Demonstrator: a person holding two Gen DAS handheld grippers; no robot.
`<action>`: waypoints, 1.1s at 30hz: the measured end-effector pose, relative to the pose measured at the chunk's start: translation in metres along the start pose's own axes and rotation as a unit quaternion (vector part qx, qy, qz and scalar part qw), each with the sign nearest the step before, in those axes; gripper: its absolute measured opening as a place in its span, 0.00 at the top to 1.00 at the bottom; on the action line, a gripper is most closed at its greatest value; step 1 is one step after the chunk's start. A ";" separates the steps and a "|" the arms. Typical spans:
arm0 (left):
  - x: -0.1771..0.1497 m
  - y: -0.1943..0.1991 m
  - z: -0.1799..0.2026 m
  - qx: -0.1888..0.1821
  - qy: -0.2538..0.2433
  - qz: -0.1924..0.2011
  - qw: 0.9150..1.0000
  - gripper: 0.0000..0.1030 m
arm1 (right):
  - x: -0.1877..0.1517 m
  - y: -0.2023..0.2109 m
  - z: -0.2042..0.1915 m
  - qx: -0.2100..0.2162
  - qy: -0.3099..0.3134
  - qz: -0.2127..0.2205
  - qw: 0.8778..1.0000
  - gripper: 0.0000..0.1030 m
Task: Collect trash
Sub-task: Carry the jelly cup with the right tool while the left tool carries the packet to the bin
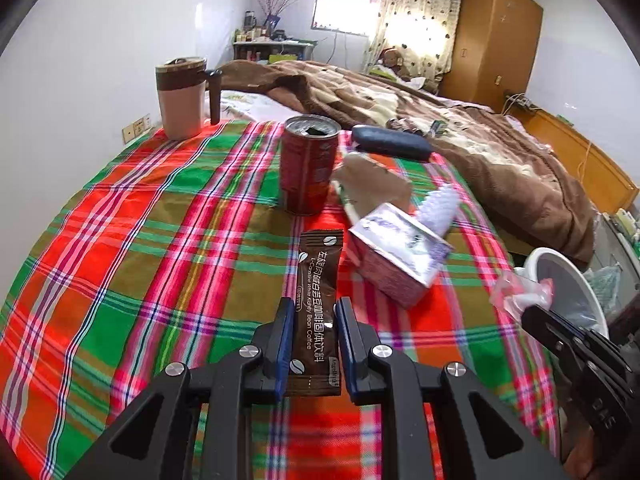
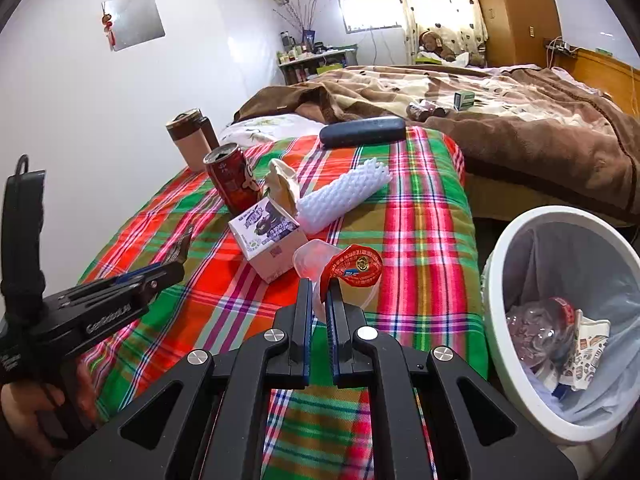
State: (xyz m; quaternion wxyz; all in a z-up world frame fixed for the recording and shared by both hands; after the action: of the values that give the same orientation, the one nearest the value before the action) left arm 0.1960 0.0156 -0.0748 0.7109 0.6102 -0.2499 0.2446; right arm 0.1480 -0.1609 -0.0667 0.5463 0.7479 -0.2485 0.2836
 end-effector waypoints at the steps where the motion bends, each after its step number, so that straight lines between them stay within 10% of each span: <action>1: -0.001 0.004 0.002 -0.001 -0.003 0.003 1.000 0.79 | 0.000 0.002 0.001 0.000 0.000 0.002 1.000 0.94; 33: -0.018 0.055 0.147 -0.087 -0.120 0.044 0.988 0.79 | -0.001 0.079 0.096 -0.081 -0.074 0.067 0.992 0.93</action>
State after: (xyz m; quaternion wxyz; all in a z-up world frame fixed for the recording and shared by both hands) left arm 0.1383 -0.1236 -0.0258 0.7149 0.5589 -0.3804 0.1785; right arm 0.1078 -0.2746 -0.0368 0.5647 0.7019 -0.3598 0.2429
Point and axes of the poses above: each gripper's, at about its wrist camera, not at the fingertips, and y roughly against the way its jaws point, z to its right, x to its top, the point moved 7 cm from there along -y, roughly the way its jaws point, and after that the axes turned 3 degrees about -z, right-handed, at the moved point
